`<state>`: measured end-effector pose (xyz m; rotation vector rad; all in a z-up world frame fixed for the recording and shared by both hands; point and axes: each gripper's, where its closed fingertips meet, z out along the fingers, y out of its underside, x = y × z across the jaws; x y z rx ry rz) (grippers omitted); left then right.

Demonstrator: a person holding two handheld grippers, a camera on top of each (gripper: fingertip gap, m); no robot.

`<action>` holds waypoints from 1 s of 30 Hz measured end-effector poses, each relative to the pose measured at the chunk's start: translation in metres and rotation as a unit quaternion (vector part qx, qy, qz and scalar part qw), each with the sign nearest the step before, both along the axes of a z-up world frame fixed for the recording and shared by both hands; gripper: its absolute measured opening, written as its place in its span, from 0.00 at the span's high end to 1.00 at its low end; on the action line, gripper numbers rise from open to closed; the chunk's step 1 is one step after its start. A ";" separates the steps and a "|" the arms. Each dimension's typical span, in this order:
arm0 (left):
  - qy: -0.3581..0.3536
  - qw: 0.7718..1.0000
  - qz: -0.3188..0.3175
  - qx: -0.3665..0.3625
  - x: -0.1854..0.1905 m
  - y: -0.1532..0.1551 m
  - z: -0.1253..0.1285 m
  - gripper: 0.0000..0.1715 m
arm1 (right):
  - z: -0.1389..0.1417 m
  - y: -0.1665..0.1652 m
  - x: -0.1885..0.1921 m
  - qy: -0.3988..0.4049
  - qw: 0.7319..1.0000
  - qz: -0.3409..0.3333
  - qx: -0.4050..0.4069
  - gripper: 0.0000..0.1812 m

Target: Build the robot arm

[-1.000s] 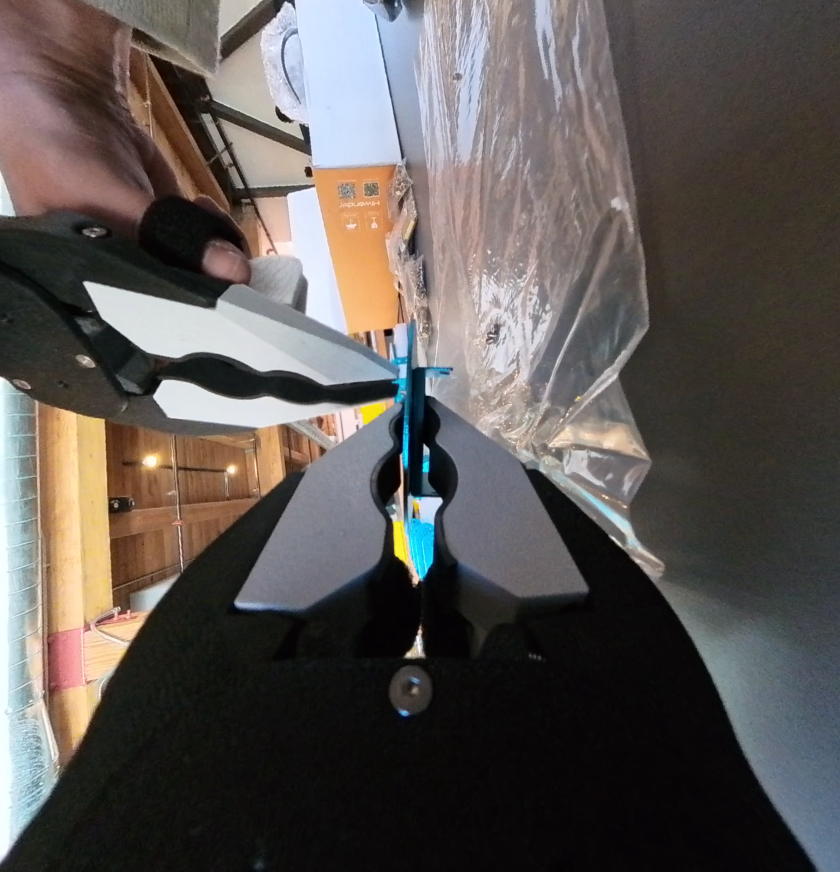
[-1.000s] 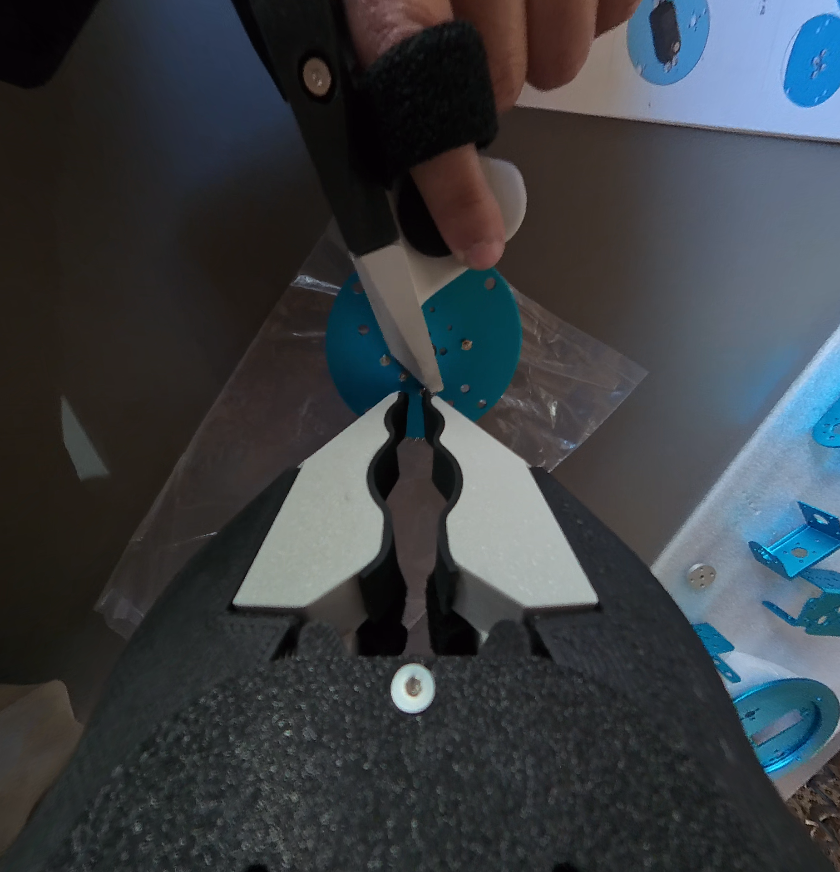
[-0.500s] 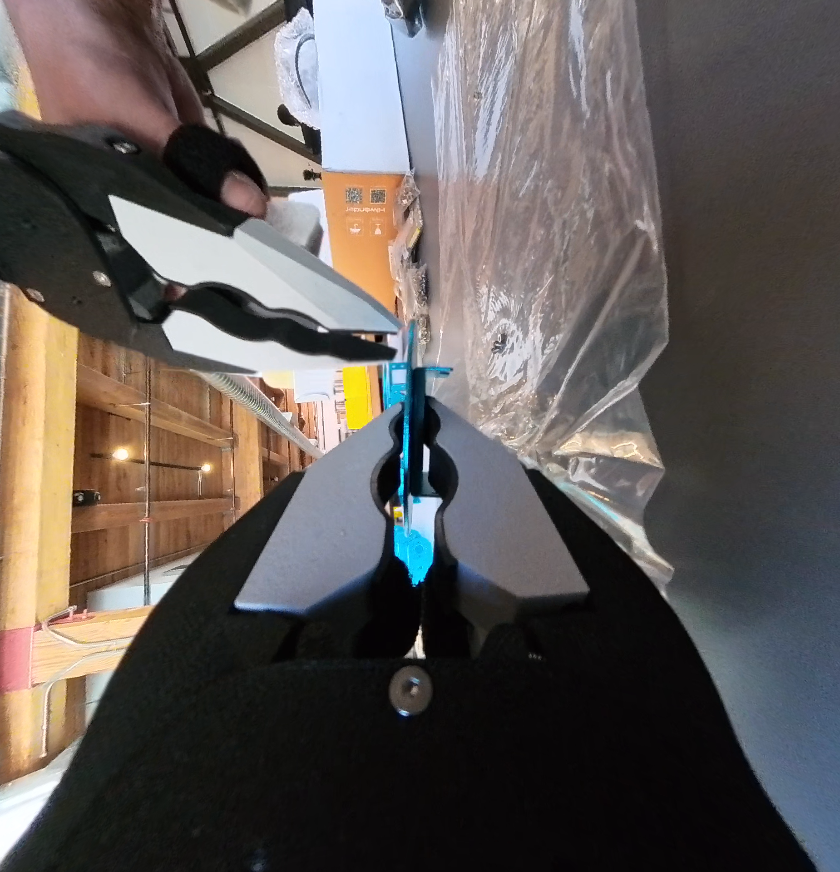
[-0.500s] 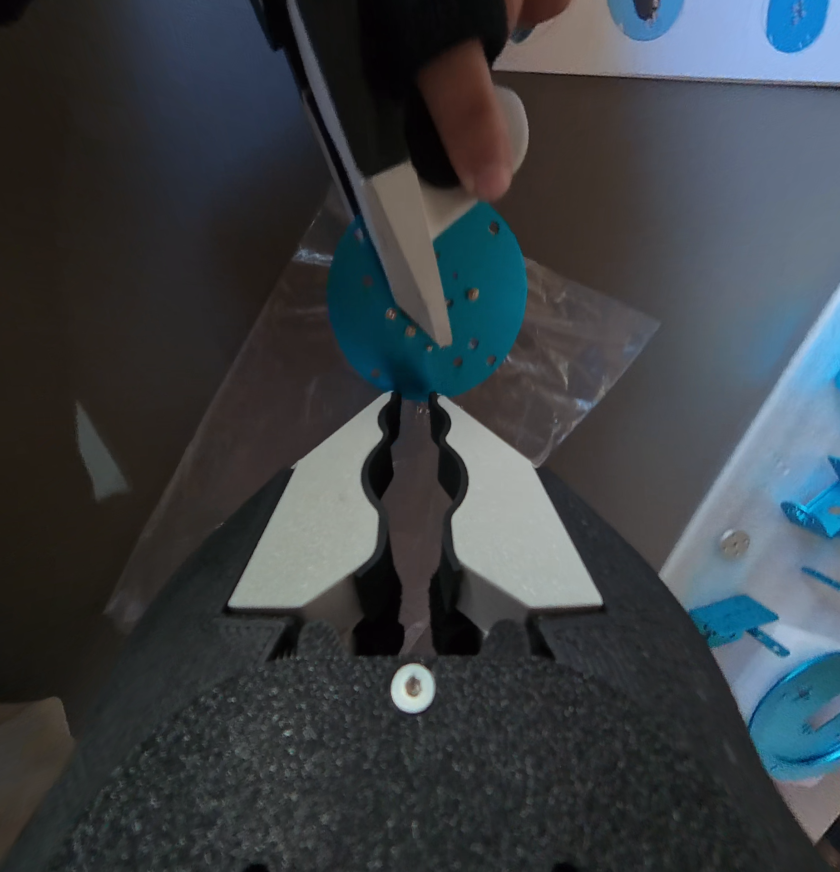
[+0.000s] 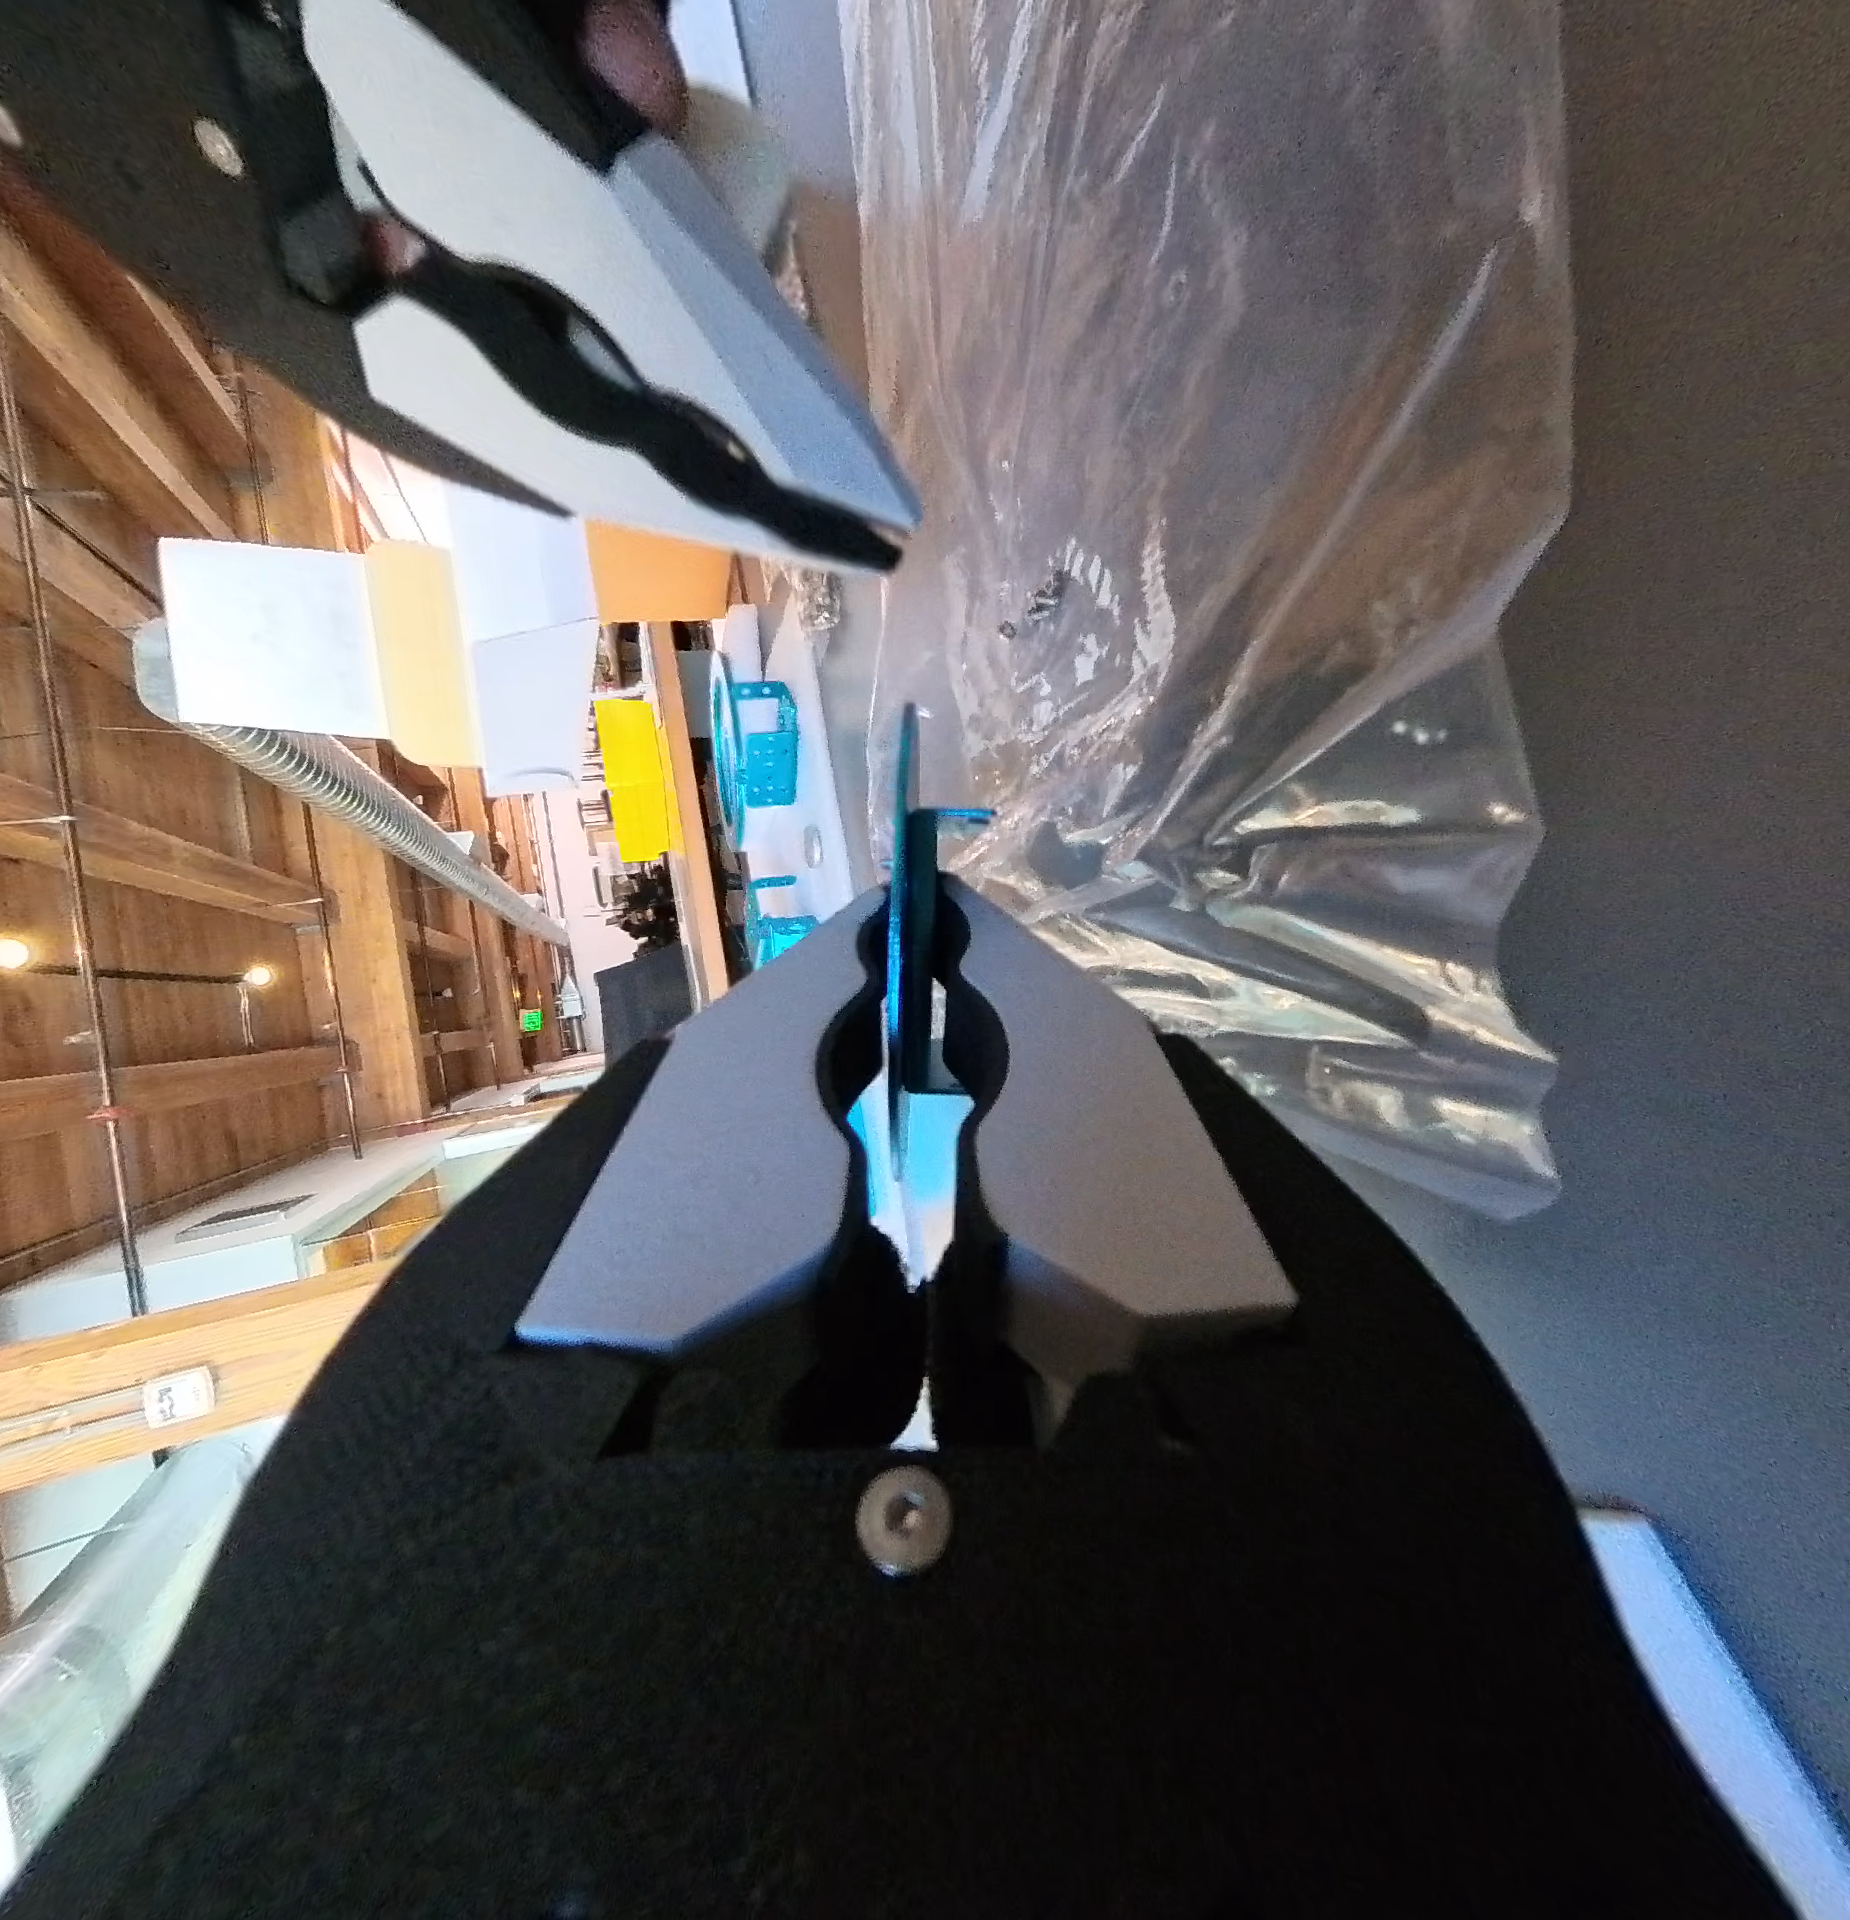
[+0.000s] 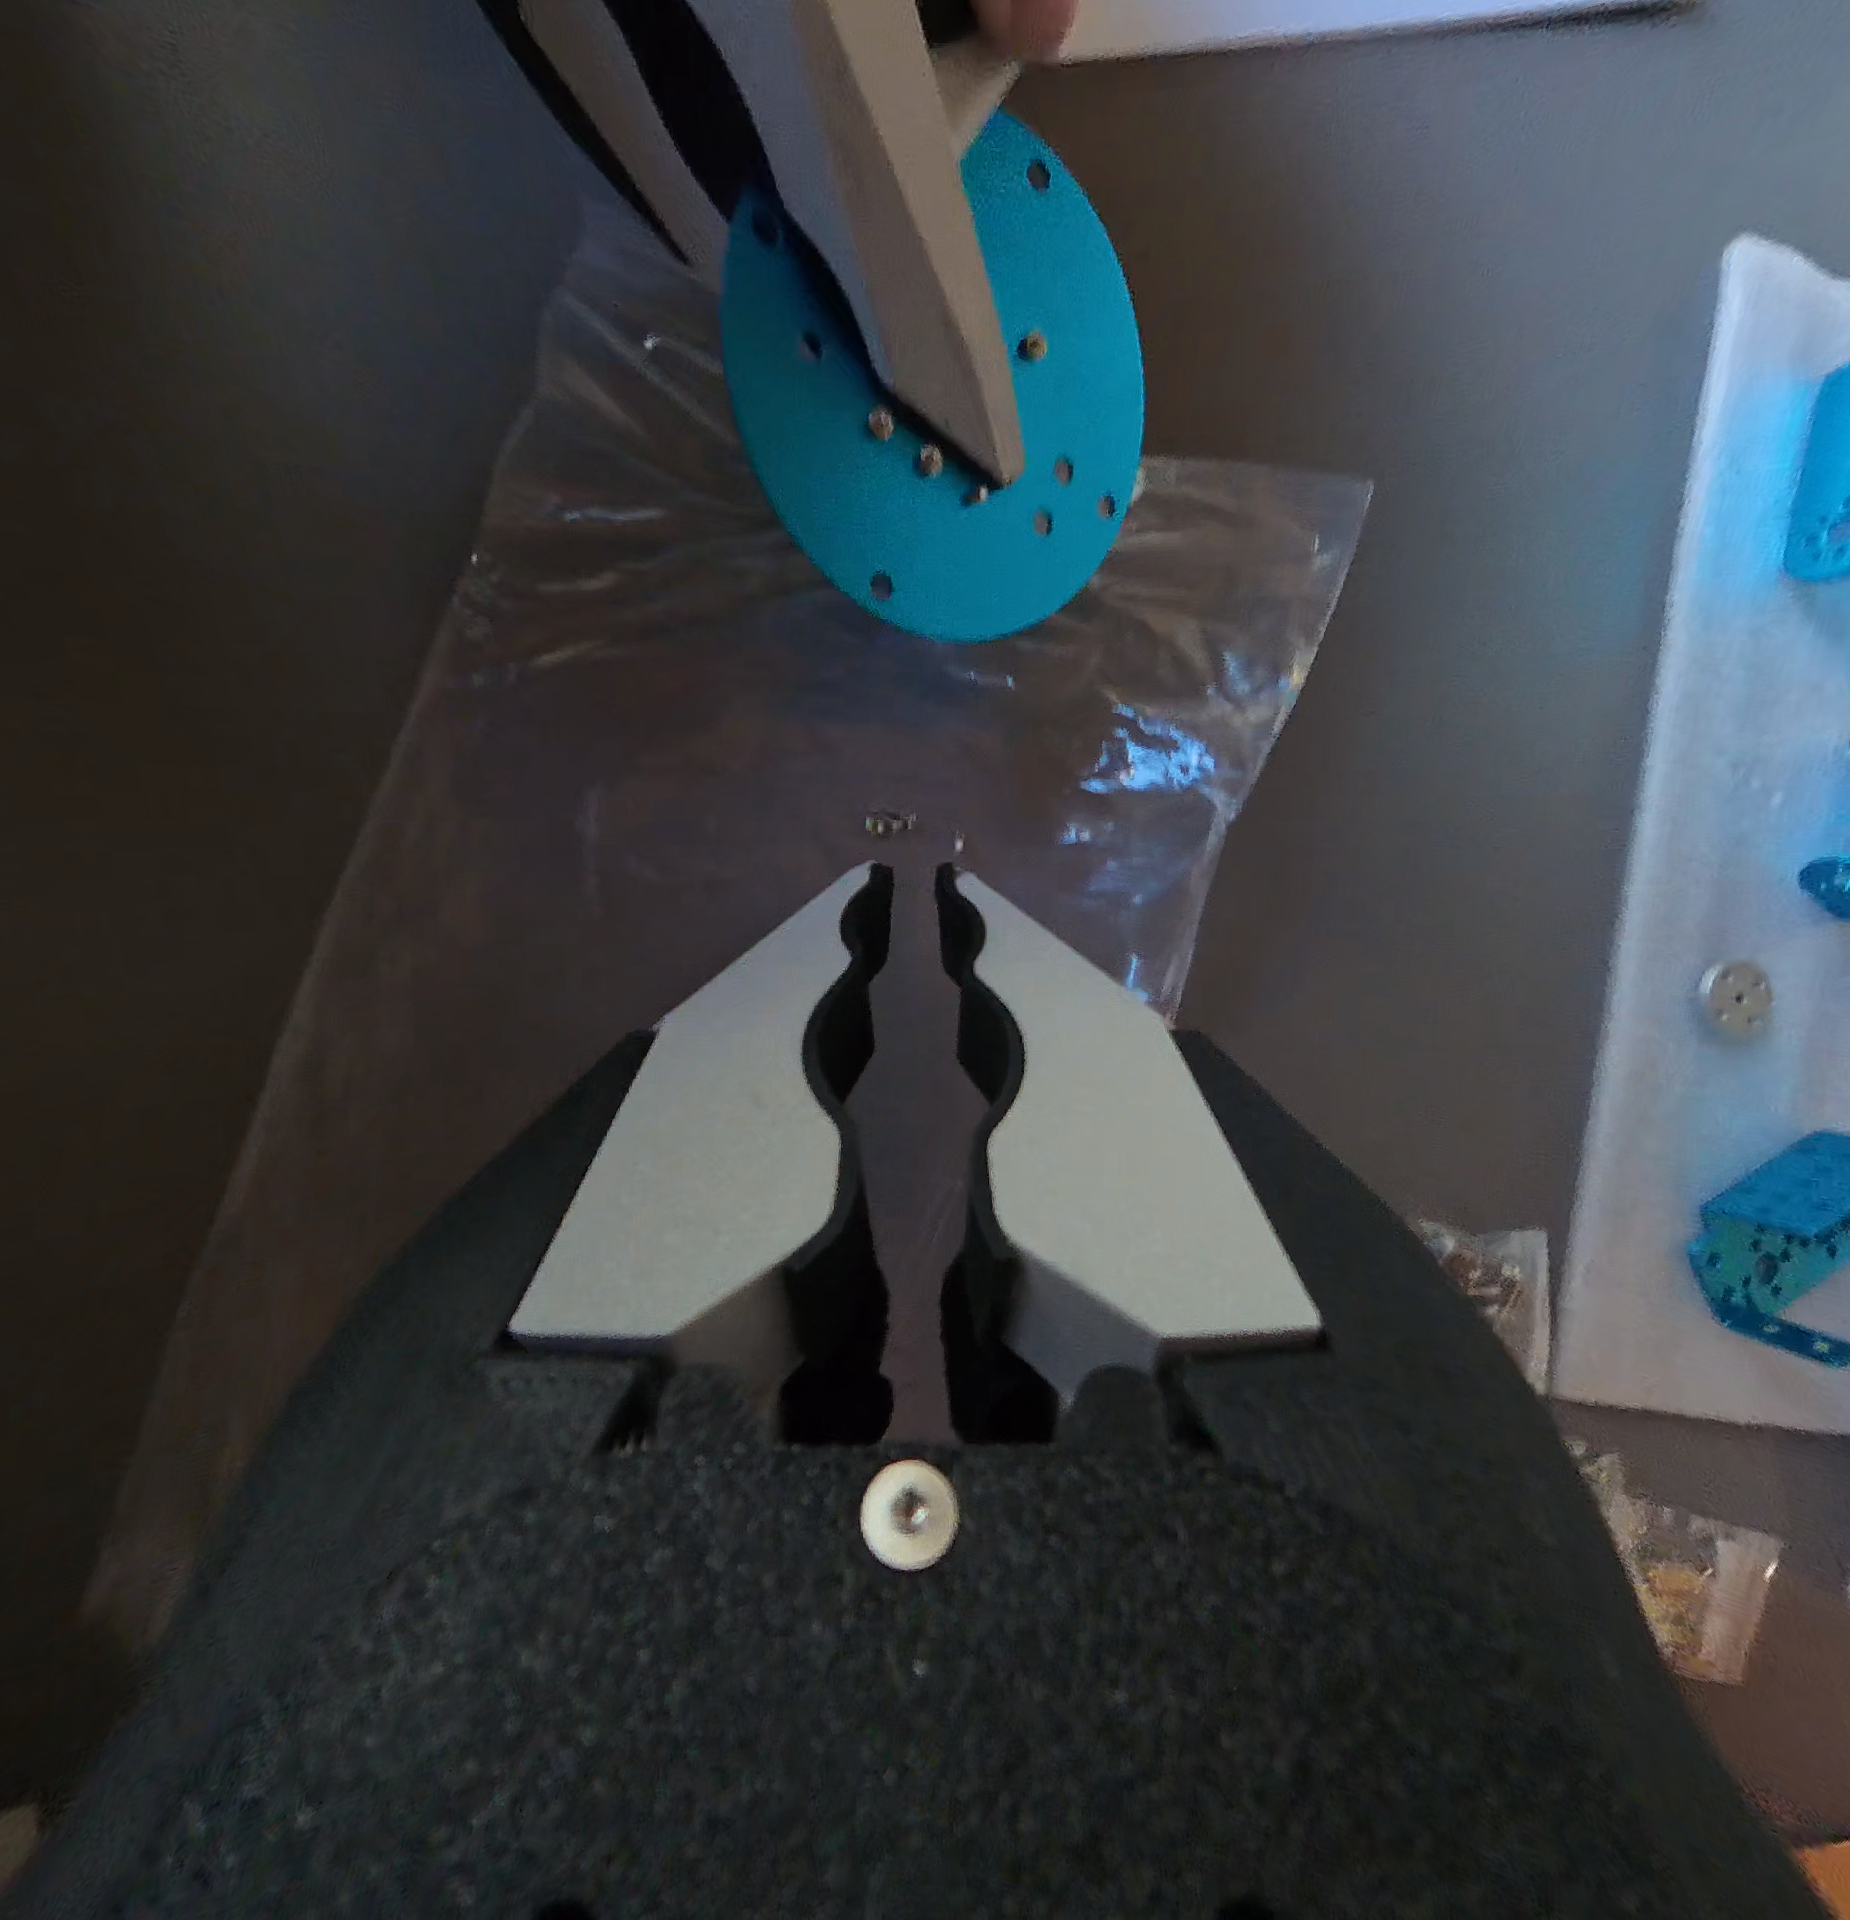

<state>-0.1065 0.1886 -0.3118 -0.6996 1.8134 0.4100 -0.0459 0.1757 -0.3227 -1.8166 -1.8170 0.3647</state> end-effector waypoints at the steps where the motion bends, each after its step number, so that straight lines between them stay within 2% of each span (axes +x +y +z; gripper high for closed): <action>1: 0.000 1.000 -0.002 -0.003 0.001 -0.002 0.001 0.99 | 0.000 0.003 -0.003 -0.006 1.000 0.002 0.015 0.97; 5: -0.002 1.000 -0.018 -0.019 0.005 -0.013 0.001 0.99 | -0.012 0.014 -0.008 -0.052 0.999 0.007 0.016 0.95; 7: 0.001 0.999 -0.020 -0.025 0.005 -0.015 -0.002 0.99 | -0.014 0.012 -0.011 -0.040 0.999 0.007 -0.020 0.95; 14: -0.009 0.999 -0.024 -0.042 0.005 -0.015 -0.001 0.99 | -0.026 0.007 -0.008 -0.045 0.998 0.020 -0.034 0.96; 17: -0.009 0.999 -0.023 -0.039 0.005 -0.014 -0.001 0.99 | -0.023 -0.001 -0.006 -0.043 0.997 0.026 -0.065 0.98; 21: -0.008 0.999 -0.020 -0.039 0.005 -0.013 -0.001 0.99 | -0.014 0.011 -0.014 -0.017 0.999 0.024 -0.013 0.97; 23: -0.007 0.999 -0.018 -0.041 0.004 -0.011 -0.003 0.99 | -0.018 0.015 -0.015 -0.023 1.000 0.022 -0.003 0.97; 30: -0.005 0.999 -0.017 -0.042 0.004 -0.010 -0.005 0.99 | -0.025 0.014 -0.014 -0.024 0.999 0.014 -0.027 0.99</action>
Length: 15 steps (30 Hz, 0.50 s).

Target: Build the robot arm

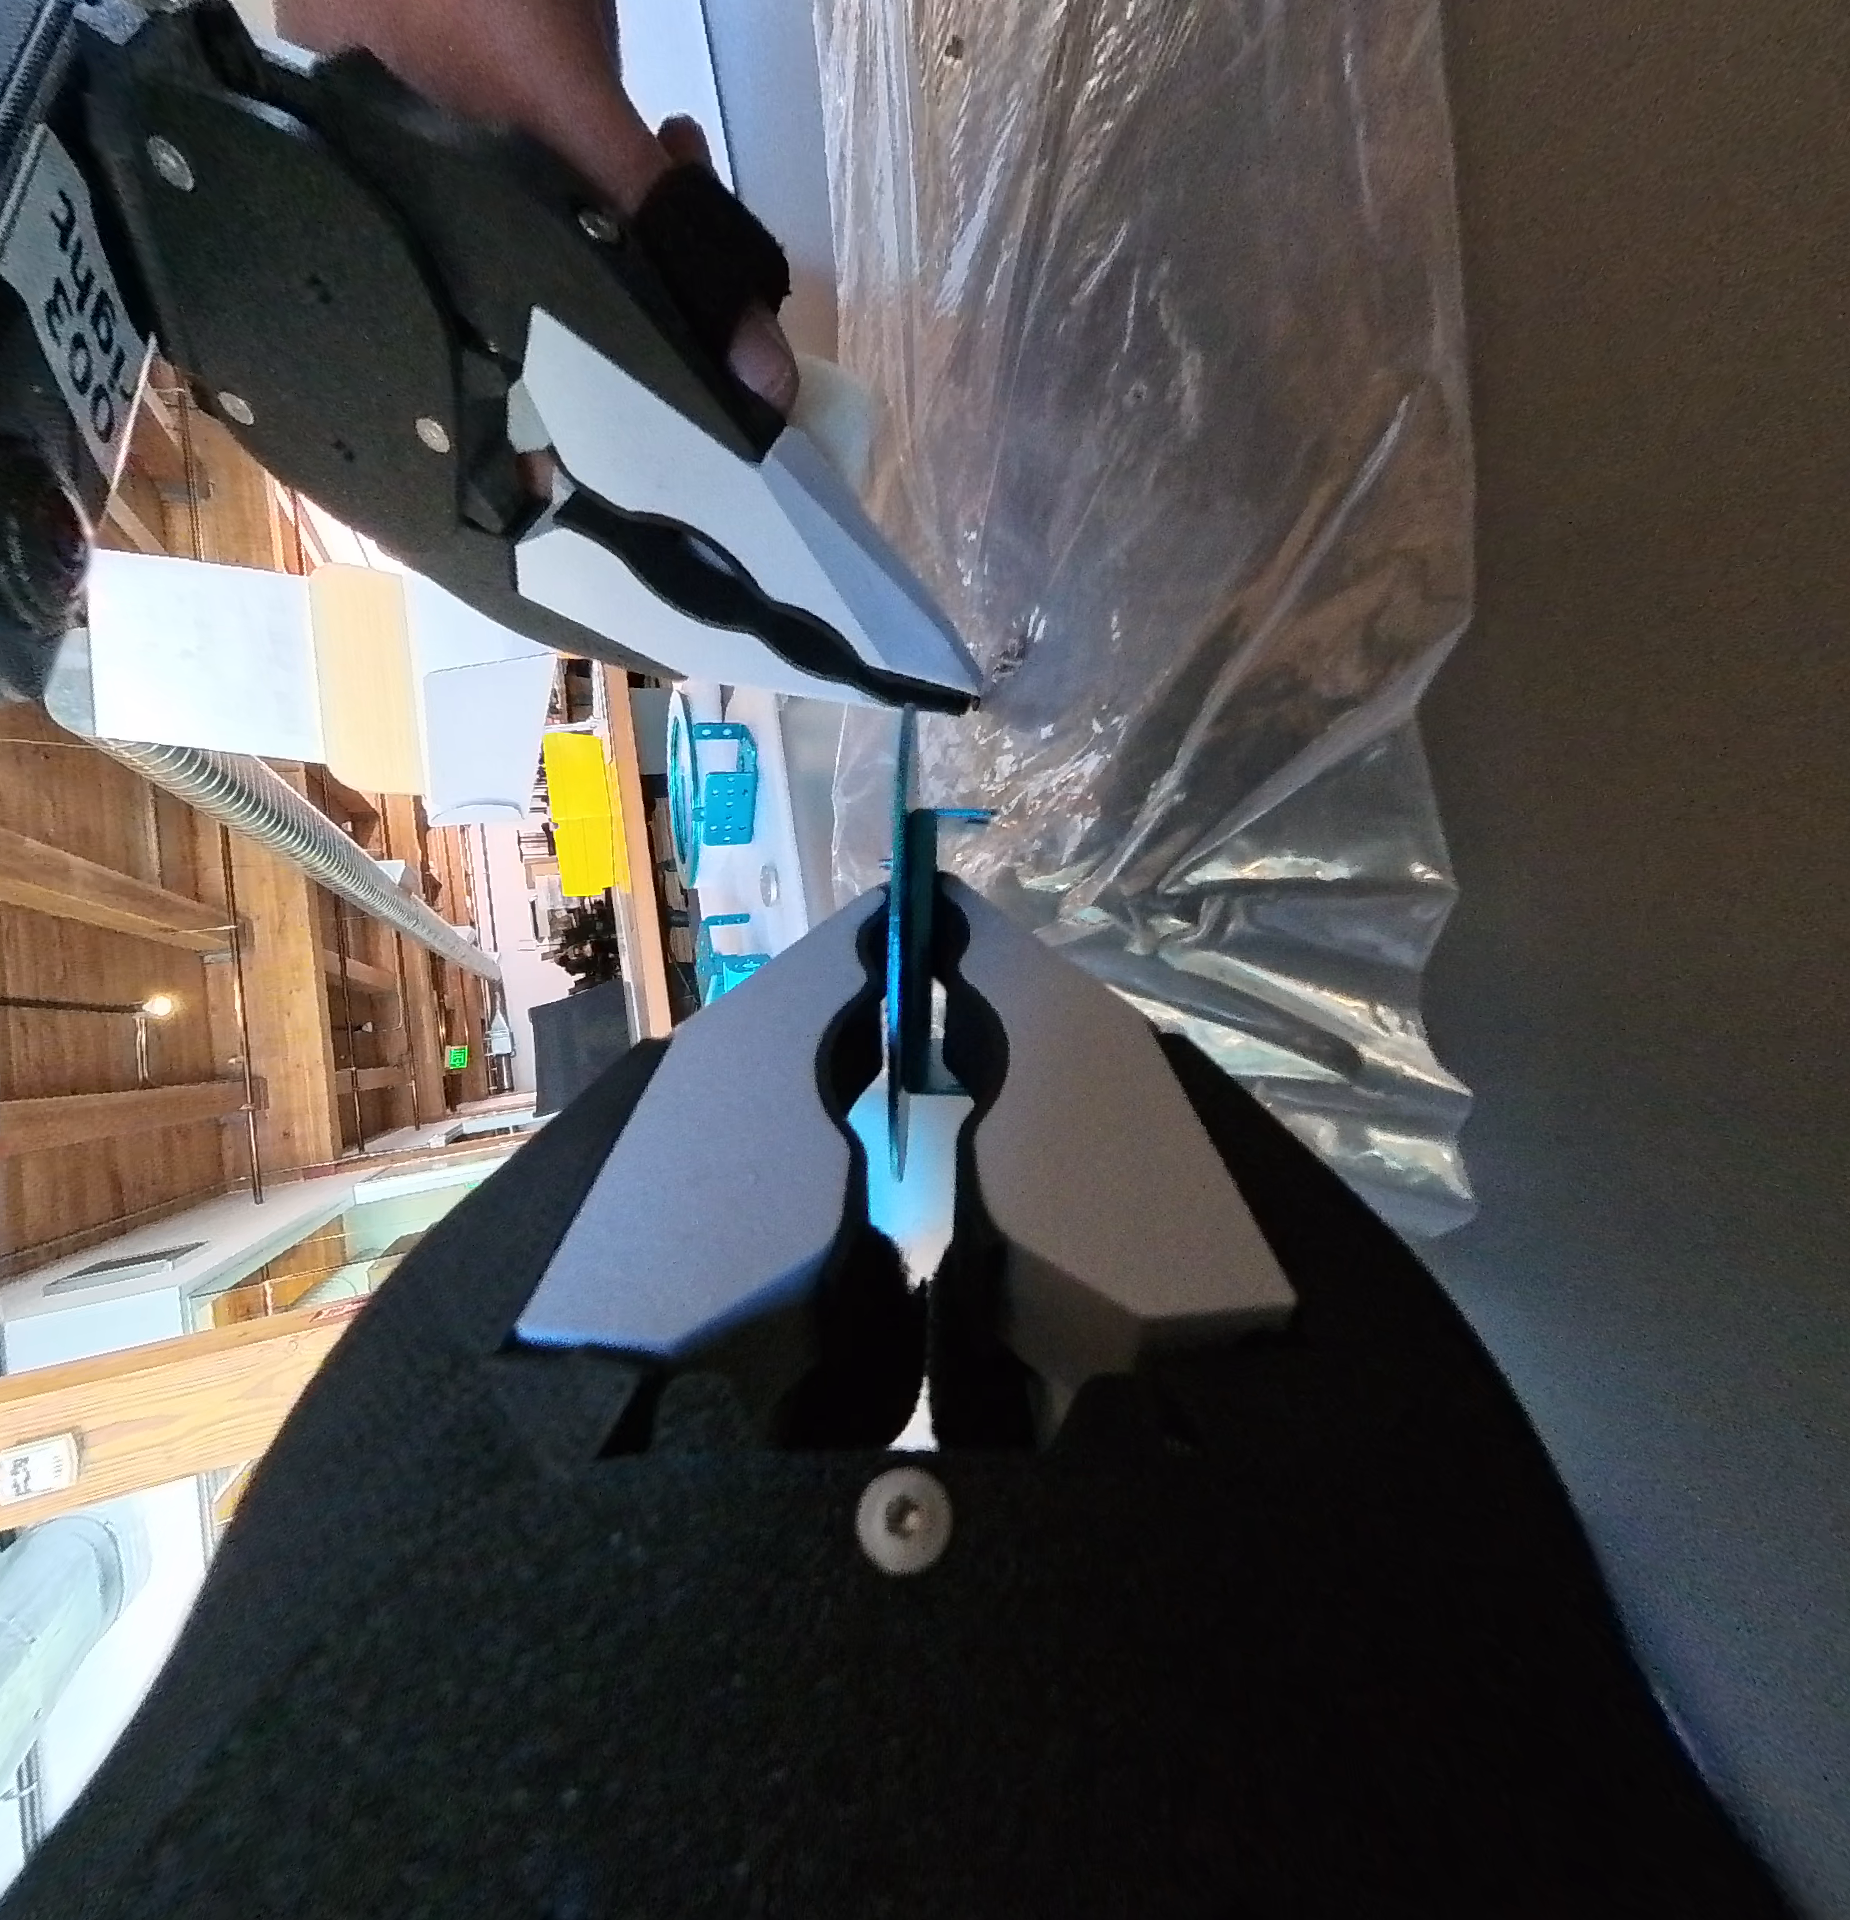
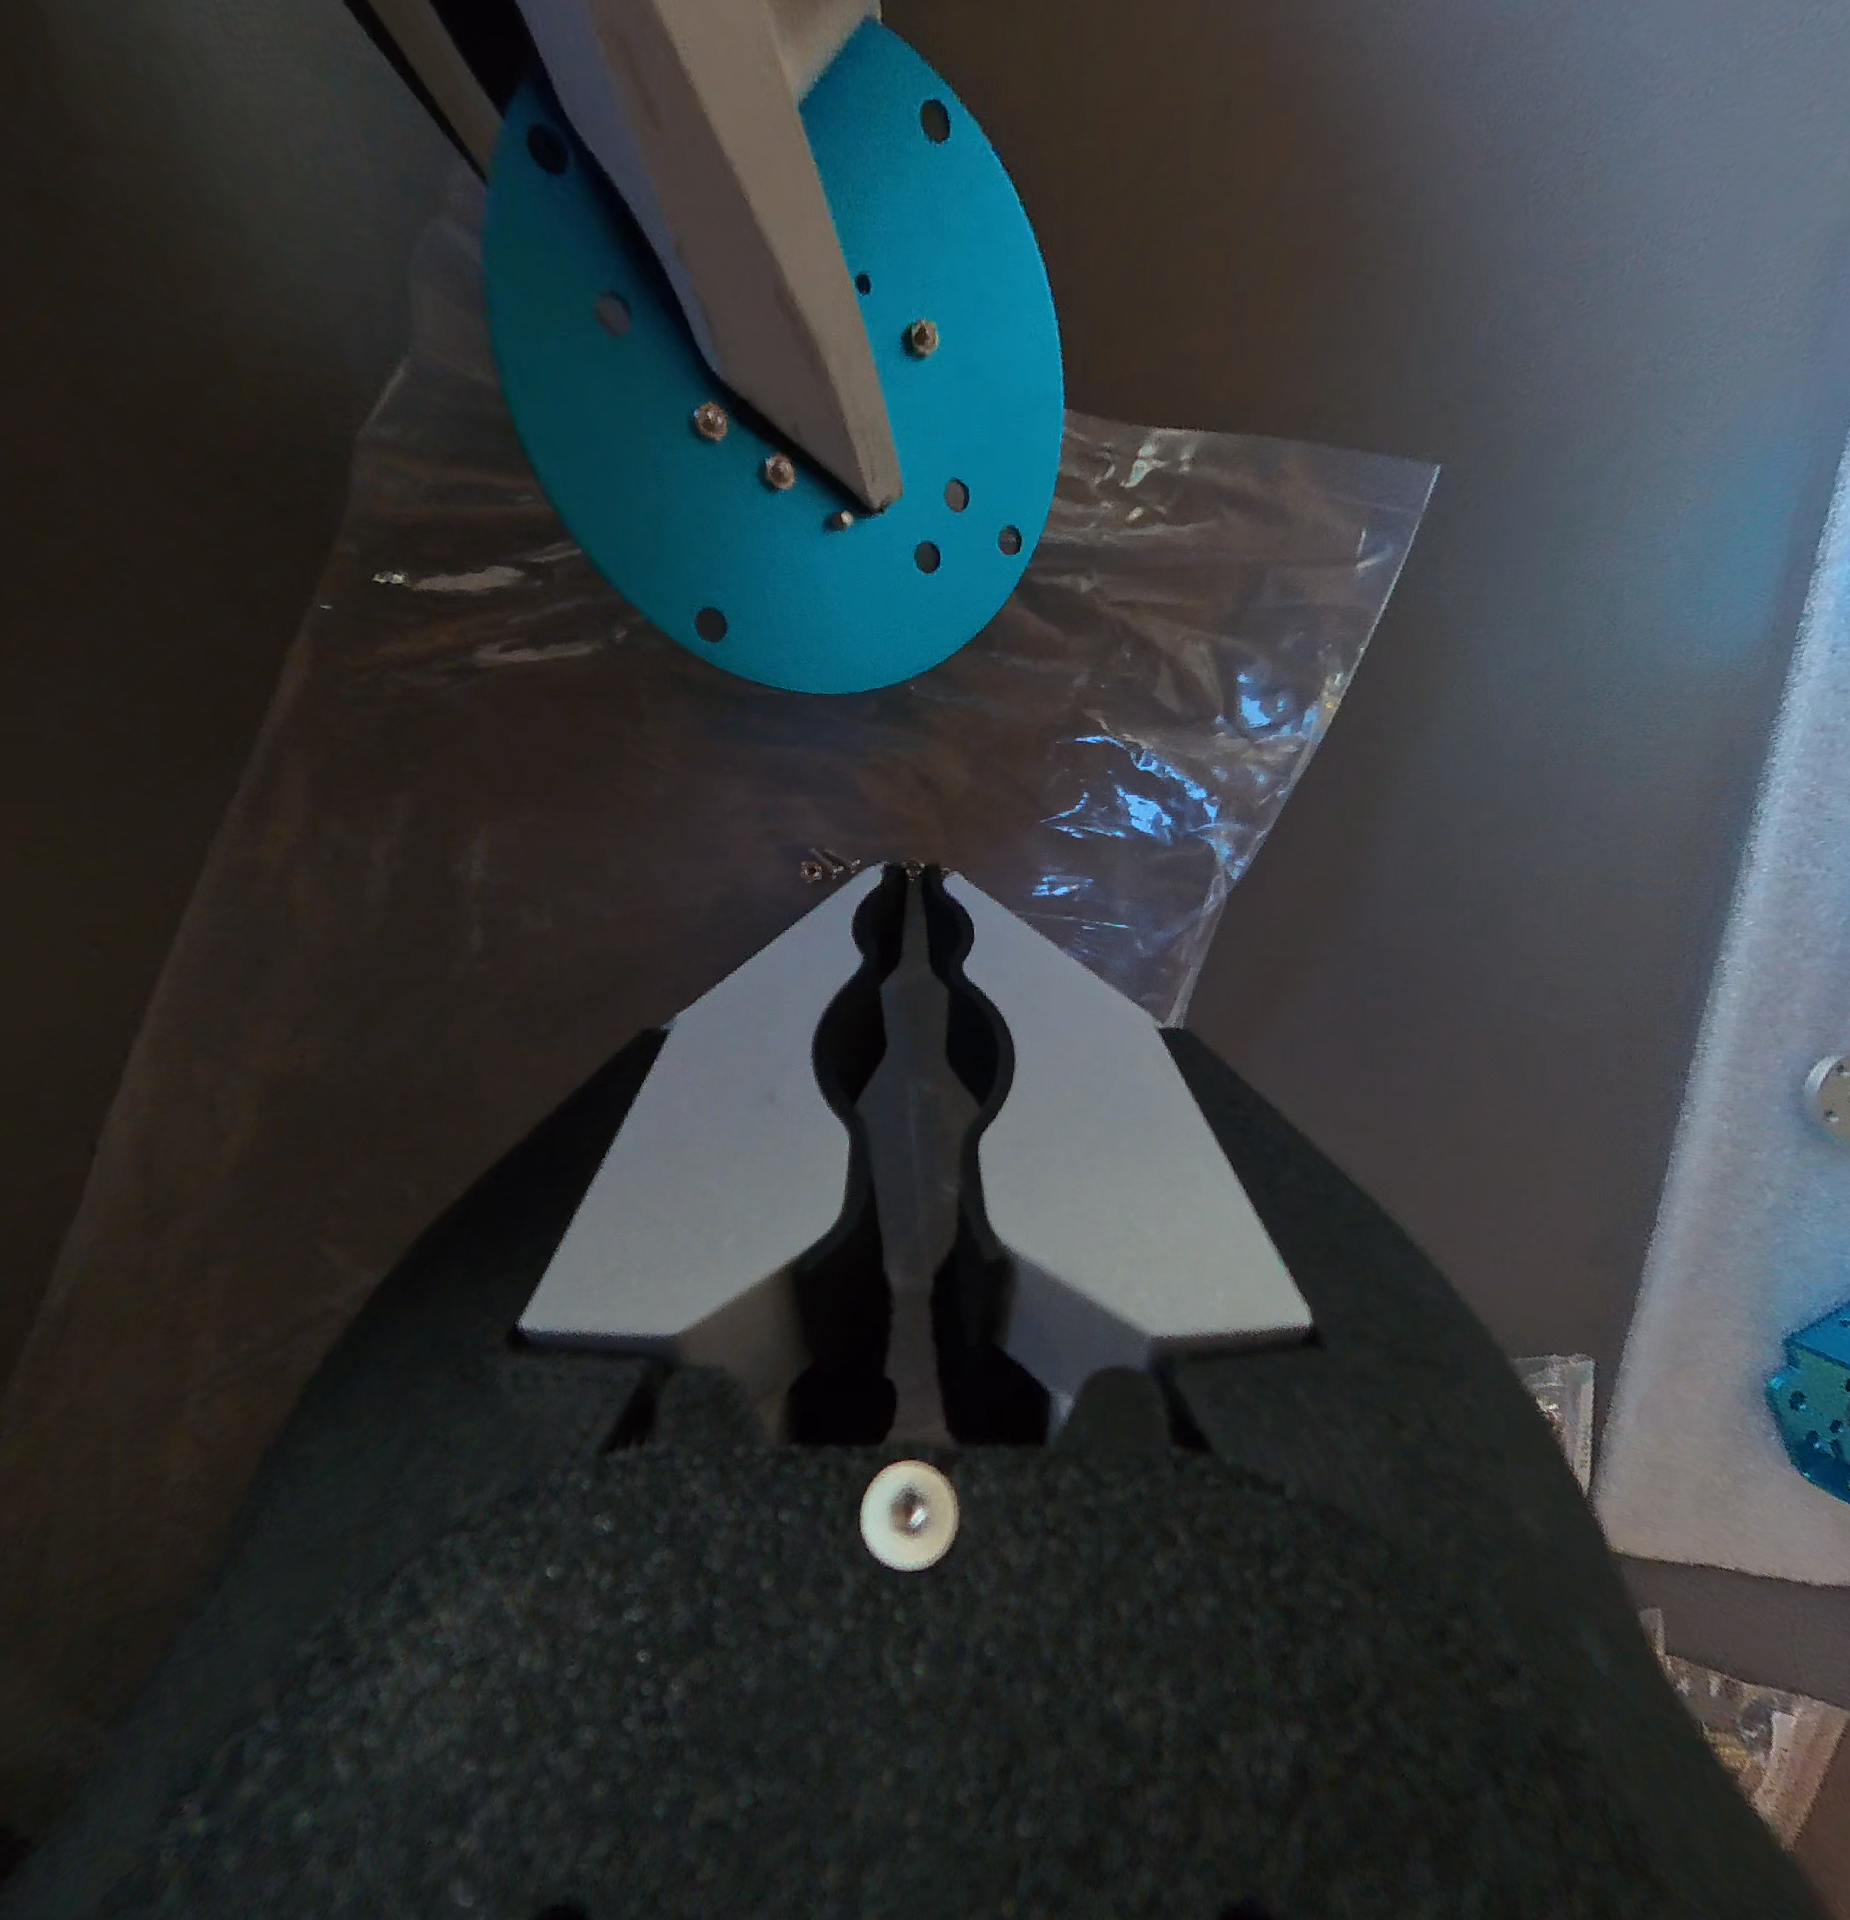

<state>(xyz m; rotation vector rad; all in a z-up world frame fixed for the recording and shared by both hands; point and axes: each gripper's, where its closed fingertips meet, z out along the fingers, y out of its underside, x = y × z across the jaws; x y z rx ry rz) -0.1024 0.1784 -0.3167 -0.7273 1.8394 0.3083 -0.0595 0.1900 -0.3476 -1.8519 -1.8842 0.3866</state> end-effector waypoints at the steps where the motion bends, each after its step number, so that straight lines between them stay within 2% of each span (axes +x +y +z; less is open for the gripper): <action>1: 0.001 1.000 0.000 -0.001 0.000 0.000 -0.001 0.99 | 0.000 0.000 0.000 0.000 1.000 0.000 0.000 0.99; 10: 0.001 1.000 -0.002 -0.001 0.000 0.000 -0.001 0.99 | -0.002 0.000 -0.001 -0.011 1.000 -0.008 -0.017 0.98; 15: 0.005 1.000 0.000 -0.008 0.001 0.001 -0.005 0.99 | -0.003 -0.003 0.004 -0.095 0.995 0.000 -0.042 0.98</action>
